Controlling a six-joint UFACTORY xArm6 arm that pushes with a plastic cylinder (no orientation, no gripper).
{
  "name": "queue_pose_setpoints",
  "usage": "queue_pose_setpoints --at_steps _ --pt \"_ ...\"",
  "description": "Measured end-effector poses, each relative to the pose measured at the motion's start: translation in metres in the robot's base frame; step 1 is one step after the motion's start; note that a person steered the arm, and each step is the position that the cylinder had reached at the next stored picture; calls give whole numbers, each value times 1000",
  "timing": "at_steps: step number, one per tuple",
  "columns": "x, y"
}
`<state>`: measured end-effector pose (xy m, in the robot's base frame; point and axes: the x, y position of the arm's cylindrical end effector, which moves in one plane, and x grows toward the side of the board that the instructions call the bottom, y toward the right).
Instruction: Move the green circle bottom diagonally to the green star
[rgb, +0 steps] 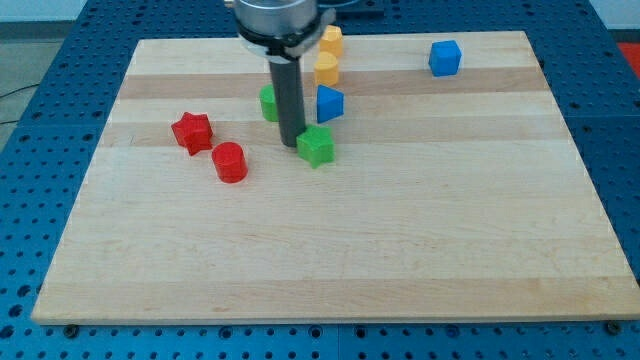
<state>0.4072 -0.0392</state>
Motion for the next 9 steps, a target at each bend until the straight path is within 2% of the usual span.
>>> queue_pose_setpoints --at_steps 1,2,3,4,6,7,8,9 --pt "-13 -17" --pt "-21 -93" --pt "-60 -111" --pt "-101 -103" --pt "-115 -46" --pt "-86 -43" --pt "-22 -42" --pt "19 -35"
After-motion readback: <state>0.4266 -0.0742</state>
